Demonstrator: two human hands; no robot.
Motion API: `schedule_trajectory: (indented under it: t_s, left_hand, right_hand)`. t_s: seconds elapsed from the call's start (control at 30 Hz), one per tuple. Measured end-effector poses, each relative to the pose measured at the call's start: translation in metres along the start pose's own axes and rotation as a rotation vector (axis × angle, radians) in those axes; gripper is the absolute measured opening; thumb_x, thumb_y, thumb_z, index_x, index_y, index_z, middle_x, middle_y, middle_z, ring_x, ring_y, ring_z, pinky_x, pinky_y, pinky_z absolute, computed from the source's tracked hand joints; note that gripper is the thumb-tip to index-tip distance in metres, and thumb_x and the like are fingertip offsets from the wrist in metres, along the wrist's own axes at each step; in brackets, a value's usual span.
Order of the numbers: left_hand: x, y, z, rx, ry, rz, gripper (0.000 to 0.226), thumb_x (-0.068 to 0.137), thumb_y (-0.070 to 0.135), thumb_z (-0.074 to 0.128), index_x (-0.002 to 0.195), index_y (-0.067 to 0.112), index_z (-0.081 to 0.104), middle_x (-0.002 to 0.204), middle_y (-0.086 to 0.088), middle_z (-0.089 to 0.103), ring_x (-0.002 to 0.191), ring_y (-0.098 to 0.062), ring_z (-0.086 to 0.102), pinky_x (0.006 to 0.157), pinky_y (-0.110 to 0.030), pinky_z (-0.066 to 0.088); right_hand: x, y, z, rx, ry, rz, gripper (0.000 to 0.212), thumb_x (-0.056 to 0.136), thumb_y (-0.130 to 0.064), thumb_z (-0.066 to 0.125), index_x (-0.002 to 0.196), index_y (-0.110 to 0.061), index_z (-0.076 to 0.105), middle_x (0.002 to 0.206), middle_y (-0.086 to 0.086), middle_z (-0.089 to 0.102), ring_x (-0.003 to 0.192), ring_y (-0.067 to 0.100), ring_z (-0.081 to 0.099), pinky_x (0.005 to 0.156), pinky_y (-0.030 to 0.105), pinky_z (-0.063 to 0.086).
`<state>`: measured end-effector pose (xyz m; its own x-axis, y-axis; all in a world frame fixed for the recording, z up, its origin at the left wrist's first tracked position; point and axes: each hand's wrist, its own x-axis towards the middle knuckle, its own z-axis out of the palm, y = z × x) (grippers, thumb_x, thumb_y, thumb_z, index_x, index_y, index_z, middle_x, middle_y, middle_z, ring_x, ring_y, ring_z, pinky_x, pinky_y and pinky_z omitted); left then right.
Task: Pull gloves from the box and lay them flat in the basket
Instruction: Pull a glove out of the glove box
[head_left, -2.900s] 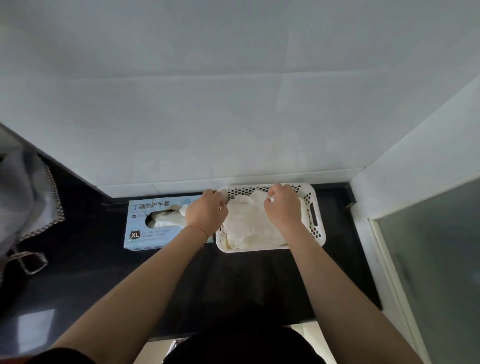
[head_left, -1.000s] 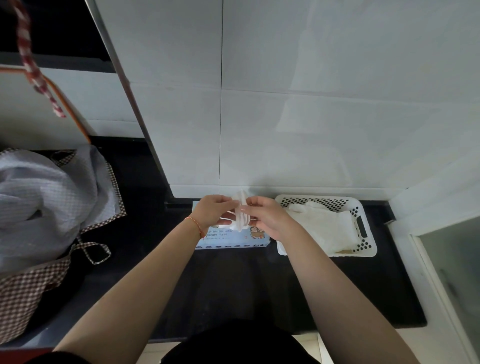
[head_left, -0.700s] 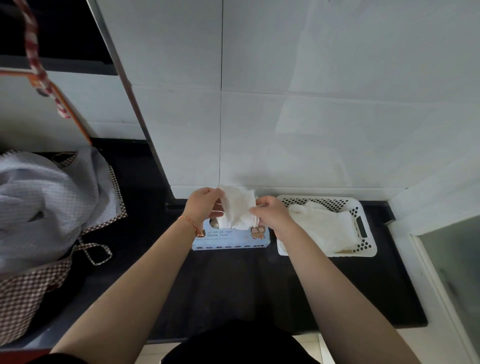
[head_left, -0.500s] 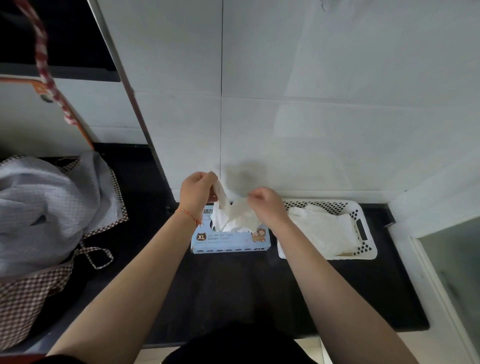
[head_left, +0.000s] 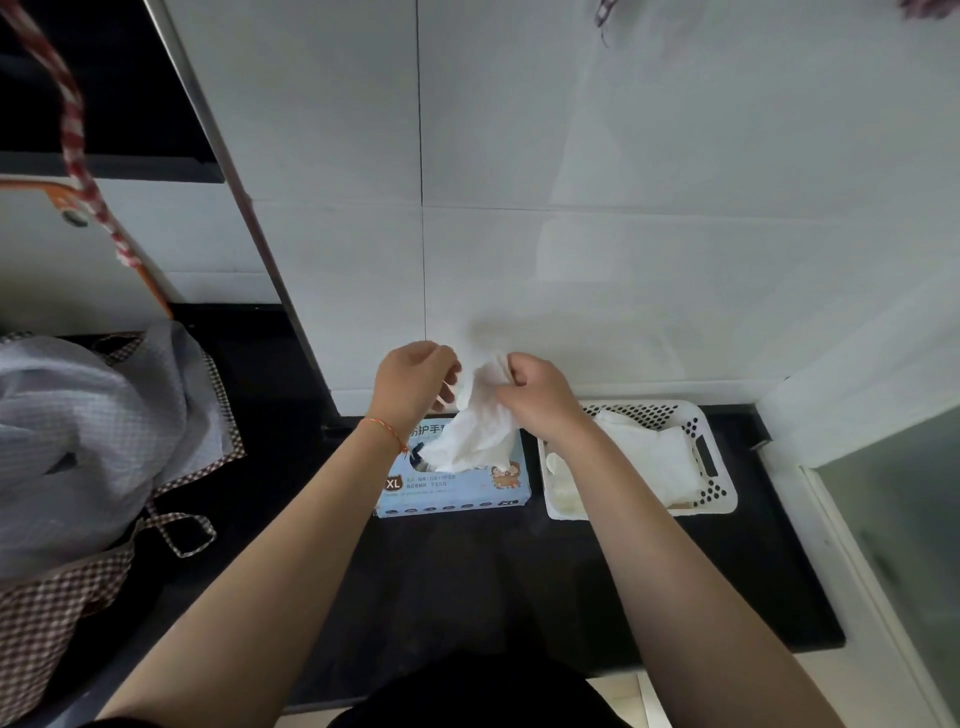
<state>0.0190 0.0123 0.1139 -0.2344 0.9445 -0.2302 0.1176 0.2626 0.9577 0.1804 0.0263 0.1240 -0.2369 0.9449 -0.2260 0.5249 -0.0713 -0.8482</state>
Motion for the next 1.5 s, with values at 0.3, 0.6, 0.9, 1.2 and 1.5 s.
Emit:
schedule_trajectory:
  t_s: [0.3, 0.6, 0.9, 1.2, 1.5]
  left_hand:
    - [0.010, 0.000, 0.032, 0.322, -0.414, 0.163, 0.016, 0.081, 0.024, 0.077, 0.091, 0.014, 0.068, 0.105, 0.001, 0.067, 0.102, -0.010, 0.059, 0.078, -0.018, 0.042]
    - [0.010, -0.011, 0.072, 0.550, -0.454, 0.130, 0.038, 0.083, 0.031, 0.073, 0.065, 0.001, 0.058, 0.062, -0.001, 0.044, 0.060, -0.015, 0.037, 0.059, -0.026, 0.030]
    - [0.018, -0.009, 0.098, -0.064, -0.512, -0.074, 0.030, 0.088, 0.018, 0.055, 0.097, -0.009, 0.064, 0.089, -0.016, 0.070, 0.080, -0.023, 0.069, 0.082, -0.028, 0.054]
    - [0.044, -0.044, 0.180, 0.335, -0.390, -0.294, 0.012, 0.091, 0.016, 0.057, 0.082, 0.010, 0.059, 0.074, -0.002, 0.056, 0.062, -0.016, 0.046, 0.051, -0.020, 0.035]
    - [0.056, -0.069, 0.238, 0.737, -0.268, -0.180, 0.025, 0.089, 0.048, 0.057, 0.090, 0.024, 0.066, 0.087, 0.006, 0.066, 0.085, -0.018, 0.059, 0.075, -0.028, 0.040]
  right_hand:
    - [-0.012, -0.001, -0.037, 0.028, 0.105, -0.024, 0.027, 0.081, -0.011, 0.055, 0.060, -0.019, 0.038, 0.053, -0.011, 0.029, 0.051, 0.009, 0.028, 0.049, 0.025, 0.023]
    - [-0.015, 0.025, -0.080, 0.117, 0.437, -0.038, 0.022, 0.085, -0.013, 0.054, 0.064, -0.017, 0.047, 0.058, -0.011, 0.040, 0.052, 0.004, 0.035, 0.047, 0.012, 0.027]
    - [-0.011, 0.070, -0.142, 0.191, 0.292, 0.352, 0.025, 0.089, -0.019, 0.053, 0.065, -0.017, 0.047, 0.062, -0.004, 0.036, 0.056, 0.016, 0.032, 0.054, 0.028, 0.023]
    - [-0.005, 0.170, -0.163, 0.277, 0.105, 0.662, 0.016, 0.086, -0.002, 0.048, 0.094, -0.003, 0.062, 0.084, 0.010, 0.056, 0.079, 0.027, 0.061, 0.067, 0.036, 0.056]
    - [0.004, 0.226, -0.188, 0.019, 0.113, 0.492, 0.011, 0.085, -0.004, 0.048, 0.075, -0.010, 0.048, 0.068, 0.007, 0.036, 0.065, 0.021, 0.035, 0.058, 0.032, 0.028]
